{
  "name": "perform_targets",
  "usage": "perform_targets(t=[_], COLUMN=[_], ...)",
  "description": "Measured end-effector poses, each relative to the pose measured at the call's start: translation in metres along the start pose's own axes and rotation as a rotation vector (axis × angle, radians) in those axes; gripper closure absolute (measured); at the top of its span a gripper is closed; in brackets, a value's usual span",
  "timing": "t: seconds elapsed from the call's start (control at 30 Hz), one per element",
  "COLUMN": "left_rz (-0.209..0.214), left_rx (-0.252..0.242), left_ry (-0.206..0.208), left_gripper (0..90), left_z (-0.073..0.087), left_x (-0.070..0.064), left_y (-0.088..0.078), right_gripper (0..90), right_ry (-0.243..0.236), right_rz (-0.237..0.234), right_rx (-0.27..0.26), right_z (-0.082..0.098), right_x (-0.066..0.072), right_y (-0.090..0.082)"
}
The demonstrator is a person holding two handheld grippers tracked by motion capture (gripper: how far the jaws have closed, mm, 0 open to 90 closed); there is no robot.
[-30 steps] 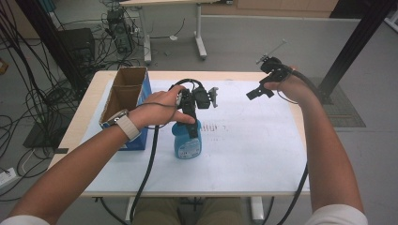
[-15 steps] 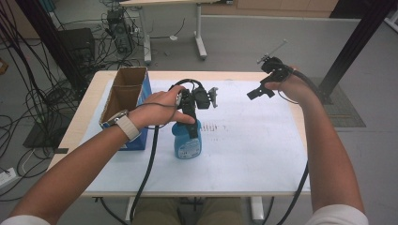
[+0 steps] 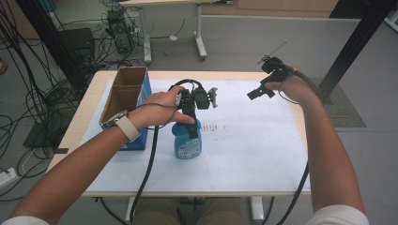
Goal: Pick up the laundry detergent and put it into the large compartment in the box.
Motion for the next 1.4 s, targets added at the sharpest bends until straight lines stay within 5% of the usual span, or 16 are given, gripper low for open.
perform_targets(t=[1.4], left_rz=[0.001], left_rx=[-0.008], left_ry=[-0.002], left_gripper=[9.5], left_z=[0.0015], left_x=[-0.0004], left_y=[0.0015], right_gripper=[10.4], right_ry=[0.001], right_rz=[0.000], right_rx=[-0.003], right_z=[0.0008], right_x=[0.0004], right_y=[-0.0008])
Point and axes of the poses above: each handheld gripper's, and its own axes: y roughly forward along the jaws, z roughly out of its underside, x roughly to its left, the point moved 2 cm from there along y, roughly forward along the jaws
